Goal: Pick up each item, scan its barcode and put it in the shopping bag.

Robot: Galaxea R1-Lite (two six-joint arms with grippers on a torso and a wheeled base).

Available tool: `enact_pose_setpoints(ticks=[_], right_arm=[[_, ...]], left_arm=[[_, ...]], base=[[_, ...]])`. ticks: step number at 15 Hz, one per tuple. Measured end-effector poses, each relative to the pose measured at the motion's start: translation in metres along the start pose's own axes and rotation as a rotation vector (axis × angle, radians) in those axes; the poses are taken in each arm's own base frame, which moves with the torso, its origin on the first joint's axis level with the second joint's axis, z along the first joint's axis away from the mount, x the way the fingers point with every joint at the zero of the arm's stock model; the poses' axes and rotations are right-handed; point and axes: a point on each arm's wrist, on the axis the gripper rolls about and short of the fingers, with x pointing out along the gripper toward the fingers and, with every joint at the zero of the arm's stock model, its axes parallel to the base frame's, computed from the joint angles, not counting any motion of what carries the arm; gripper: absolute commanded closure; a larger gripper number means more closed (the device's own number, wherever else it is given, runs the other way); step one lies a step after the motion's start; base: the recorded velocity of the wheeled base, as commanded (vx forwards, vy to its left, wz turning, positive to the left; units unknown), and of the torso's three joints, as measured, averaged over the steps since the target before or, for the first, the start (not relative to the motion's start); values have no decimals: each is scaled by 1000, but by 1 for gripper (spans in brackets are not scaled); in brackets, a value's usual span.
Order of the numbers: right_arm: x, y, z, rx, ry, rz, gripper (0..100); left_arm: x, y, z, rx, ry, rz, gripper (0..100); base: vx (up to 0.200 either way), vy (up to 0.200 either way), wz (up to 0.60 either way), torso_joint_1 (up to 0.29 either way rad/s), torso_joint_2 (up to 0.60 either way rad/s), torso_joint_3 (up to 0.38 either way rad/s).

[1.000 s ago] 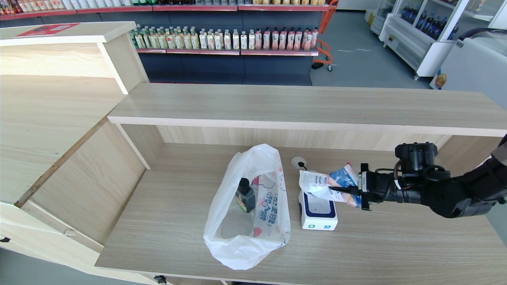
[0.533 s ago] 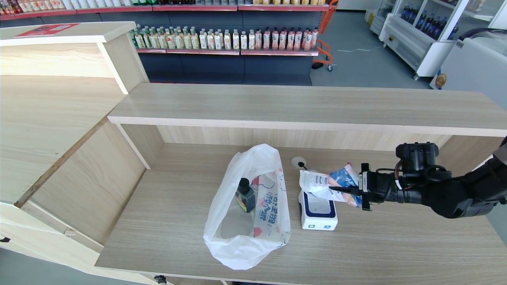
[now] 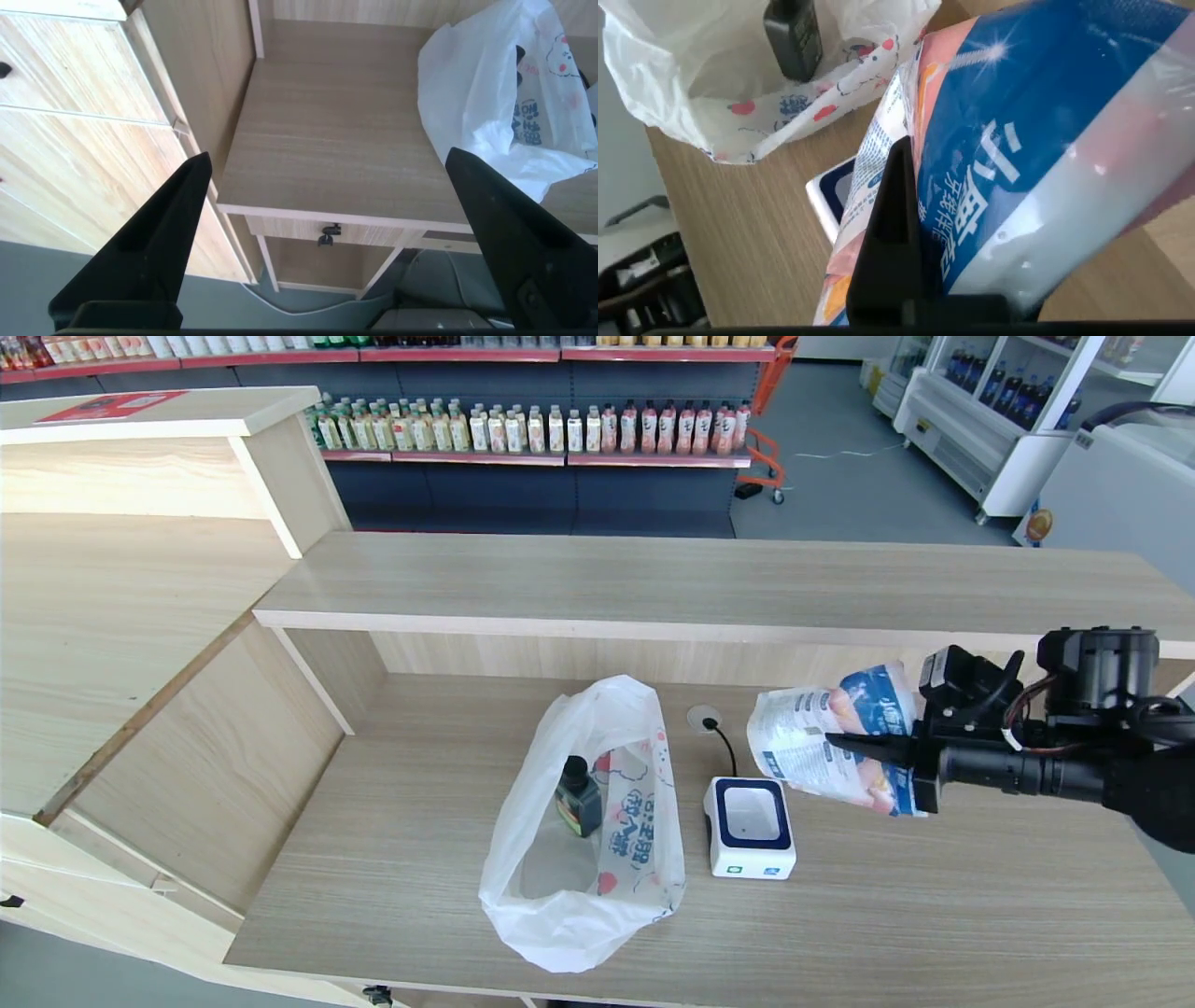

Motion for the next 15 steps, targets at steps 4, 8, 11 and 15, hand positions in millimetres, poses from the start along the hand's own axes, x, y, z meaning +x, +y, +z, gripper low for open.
enact_pose_setpoints(ticks=[4,8,11,15], right_arm=[[-44,41,46,739,122,-202,100],[-66,74,59,997,212,-251,100],[-71,80,59,1077,204,-262,100],[-75,83,60,1082,203,-261,100]], left_arm=[[0,0,0,0,0,0,0],[0,0,0,0,0,0,0],[0,0,0,0,0,1,0],[0,0,0,-3,0,0,0]], base=[[0,0,0,0,0,0],[0,0,0,0,0,0],[0,0,0,0,0,0],[-100,0,0,2,2,5]])
